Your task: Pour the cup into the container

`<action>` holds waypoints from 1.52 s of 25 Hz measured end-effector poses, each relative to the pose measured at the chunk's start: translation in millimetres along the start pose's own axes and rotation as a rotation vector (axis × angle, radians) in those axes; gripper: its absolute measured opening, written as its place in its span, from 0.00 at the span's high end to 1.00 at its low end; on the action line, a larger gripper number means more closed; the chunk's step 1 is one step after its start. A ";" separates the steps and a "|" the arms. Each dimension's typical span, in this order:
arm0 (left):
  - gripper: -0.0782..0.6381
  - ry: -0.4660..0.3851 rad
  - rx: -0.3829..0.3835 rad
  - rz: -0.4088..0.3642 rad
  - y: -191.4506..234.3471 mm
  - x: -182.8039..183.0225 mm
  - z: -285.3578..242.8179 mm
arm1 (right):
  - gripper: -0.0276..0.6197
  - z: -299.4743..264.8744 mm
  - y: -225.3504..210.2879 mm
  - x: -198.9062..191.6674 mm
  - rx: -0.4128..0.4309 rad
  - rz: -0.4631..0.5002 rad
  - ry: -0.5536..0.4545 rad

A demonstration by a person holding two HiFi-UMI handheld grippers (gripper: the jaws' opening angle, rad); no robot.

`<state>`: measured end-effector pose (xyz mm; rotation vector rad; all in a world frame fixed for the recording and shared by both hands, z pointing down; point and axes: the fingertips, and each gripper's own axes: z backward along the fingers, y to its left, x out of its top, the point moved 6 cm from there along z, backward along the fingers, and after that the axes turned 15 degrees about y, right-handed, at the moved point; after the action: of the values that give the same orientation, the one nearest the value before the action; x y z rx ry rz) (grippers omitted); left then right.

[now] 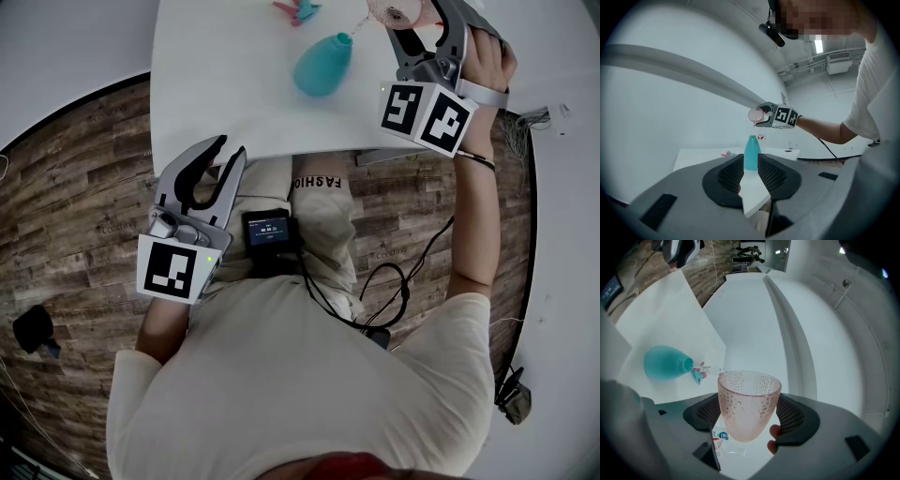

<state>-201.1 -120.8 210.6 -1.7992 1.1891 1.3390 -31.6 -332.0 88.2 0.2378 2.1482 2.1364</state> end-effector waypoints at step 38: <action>0.75 0.007 -0.006 -0.008 -0.3 0.3 -2.0 | 0.38 3.7 4.1 8.7 -0.132 0.130 -0.058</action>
<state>-199.9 -122.5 210.9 -1.8119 1.1813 1.3341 -39.2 -326.8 92.5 0.4337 2.0019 2.2996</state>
